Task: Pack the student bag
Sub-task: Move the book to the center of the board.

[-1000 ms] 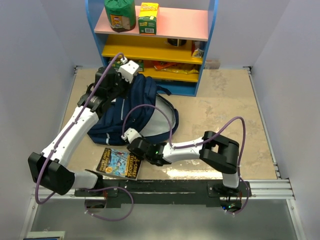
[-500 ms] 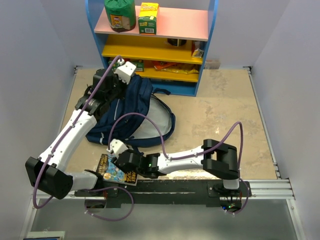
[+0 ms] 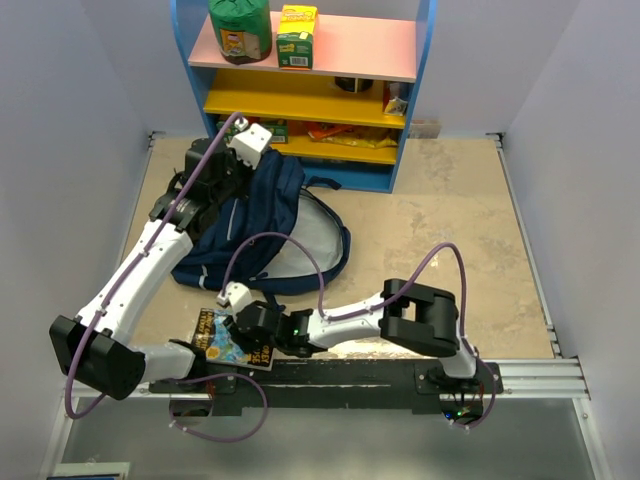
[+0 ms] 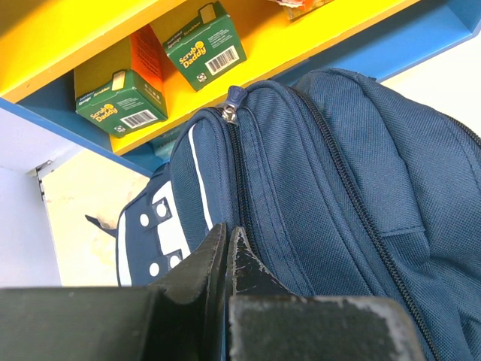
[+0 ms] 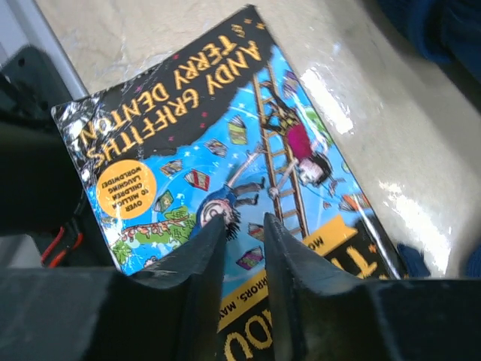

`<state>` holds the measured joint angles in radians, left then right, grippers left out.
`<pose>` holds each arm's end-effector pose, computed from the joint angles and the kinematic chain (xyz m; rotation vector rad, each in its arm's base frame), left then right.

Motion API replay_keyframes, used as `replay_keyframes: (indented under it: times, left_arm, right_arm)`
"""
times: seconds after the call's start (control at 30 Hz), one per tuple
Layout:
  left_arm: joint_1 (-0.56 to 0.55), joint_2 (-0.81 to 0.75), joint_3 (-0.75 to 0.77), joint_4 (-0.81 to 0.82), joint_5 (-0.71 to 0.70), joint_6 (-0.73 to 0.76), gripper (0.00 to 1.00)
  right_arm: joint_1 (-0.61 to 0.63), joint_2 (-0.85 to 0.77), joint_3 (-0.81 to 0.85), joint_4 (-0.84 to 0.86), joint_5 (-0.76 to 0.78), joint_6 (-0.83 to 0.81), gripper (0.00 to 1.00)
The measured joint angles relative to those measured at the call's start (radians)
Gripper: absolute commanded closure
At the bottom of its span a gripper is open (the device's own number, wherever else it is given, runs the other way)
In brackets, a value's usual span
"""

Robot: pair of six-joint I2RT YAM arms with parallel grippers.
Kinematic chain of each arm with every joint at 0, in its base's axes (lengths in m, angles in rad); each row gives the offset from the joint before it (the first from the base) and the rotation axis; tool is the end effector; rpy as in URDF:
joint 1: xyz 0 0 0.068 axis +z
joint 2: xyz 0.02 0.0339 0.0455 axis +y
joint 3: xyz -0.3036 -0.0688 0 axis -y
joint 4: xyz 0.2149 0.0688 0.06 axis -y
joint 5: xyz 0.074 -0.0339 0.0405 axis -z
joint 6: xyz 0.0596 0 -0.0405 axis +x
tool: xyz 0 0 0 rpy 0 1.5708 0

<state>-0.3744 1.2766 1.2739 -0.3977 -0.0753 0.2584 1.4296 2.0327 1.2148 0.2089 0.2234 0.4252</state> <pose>0.2528 -0.0945 0.4115 0.5661 1.8869 -0.0016 0.0770 0.4480 0.1939 -0.9792 2.0599 0.7972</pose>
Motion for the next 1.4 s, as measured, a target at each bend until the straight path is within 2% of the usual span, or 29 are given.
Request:
replay_keyframes:
  times: [0.17,0.37,0.57,0.63,0.7,0.73,0.83,1.2,1.4]
  left_arm:
    - [0.000,0.000,0.000,-0.002,-0.004,0.023,1.00]
    - [0.000,-0.005,0.000,-0.013,-0.008,0.058,1.00]
    - [0.004,-0.007,0.005,-0.037,-0.006,0.107,1.00]
    - [0.011,-0.008,0.005,-0.041,-0.005,0.122,1.00]
    - [0.021,-0.010,0.005,-0.046,-0.005,0.131,1.00]
    - [0.026,-0.013,0.005,-0.048,-0.004,0.135,1.00]
    - [0.043,-0.027,0.005,-0.061,0.000,0.150,1.00]
    - [0.065,-0.043,0.010,-0.107,0.019,0.154,1.00]
    - [0.065,-0.047,0.010,-0.108,0.019,0.154,1.00]
  right_arm:
    - [-0.013,-0.051,-0.125,0.072,0.021,0.214,0.83]
    - [-0.013,-0.165,-0.321,0.126,0.013,0.495,0.84]
    - [-0.035,-0.237,-0.426,0.138,-0.015,0.660,0.84]
    - [-0.053,-0.250,-0.432,0.123,-0.030,0.679,0.82]
    - [-0.079,-0.277,-0.439,0.079,-0.040,0.687,0.72]
    - [-0.093,-0.298,-0.444,0.049,-0.042,0.688,0.60]
    - [-0.132,-0.363,-0.441,-0.051,-0.028,0.681,0.53]
    - [-0.144,-0.456,-0.431,-0.380,-0.009,0.656,0.48]
    - [-0.080,-0.483,-0.427,-0.481,-0.007,0.665,0.48]
